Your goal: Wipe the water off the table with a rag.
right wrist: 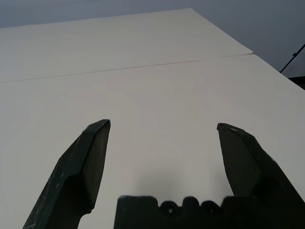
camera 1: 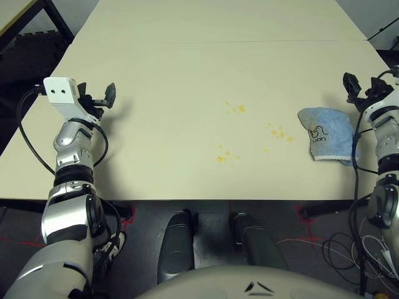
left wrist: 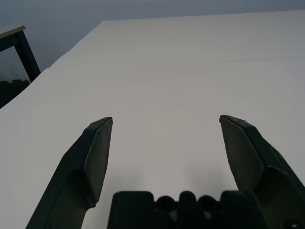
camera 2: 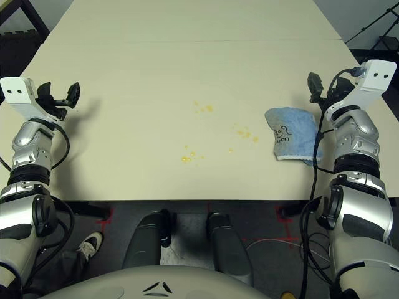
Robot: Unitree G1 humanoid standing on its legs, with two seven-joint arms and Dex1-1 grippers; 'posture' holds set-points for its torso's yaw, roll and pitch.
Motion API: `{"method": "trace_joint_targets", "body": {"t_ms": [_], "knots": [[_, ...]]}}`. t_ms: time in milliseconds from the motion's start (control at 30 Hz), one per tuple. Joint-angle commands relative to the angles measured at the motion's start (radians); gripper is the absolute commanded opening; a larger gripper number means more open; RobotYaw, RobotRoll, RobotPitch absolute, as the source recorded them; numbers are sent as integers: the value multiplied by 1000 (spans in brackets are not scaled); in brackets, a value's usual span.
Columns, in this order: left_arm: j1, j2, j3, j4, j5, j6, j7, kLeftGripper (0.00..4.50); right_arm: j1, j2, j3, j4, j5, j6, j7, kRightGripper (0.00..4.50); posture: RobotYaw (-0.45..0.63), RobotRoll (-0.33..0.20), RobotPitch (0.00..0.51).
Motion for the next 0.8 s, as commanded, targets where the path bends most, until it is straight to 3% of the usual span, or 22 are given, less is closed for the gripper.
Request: {"method": "trace_joint_targets", "body": {"t_ms": [33, 467, 633, 800], "knots": [[7, -4, -2, -2, 1, 7, -10, 4500, 15, -11, 0, -12, -1, 0, 1, 4460, 104, 0, 185], [-53, -22, -18, 46, 5, -4, -54, 4500, 75, -37, -23, -78, 16, 25, -17, 4460, 75, 0, 179], [-49, -23, -15, 2, -38, -4, -209, 4500, 65, -27, -23, -55, 17, 18, -23, 4460, 97, 0, 170], [14, -24, -42, -206, -151, 159, -477, 4500, 49, -25, -20, -31, 16, 15, -25, 4460, 121, 0, 171]]}}
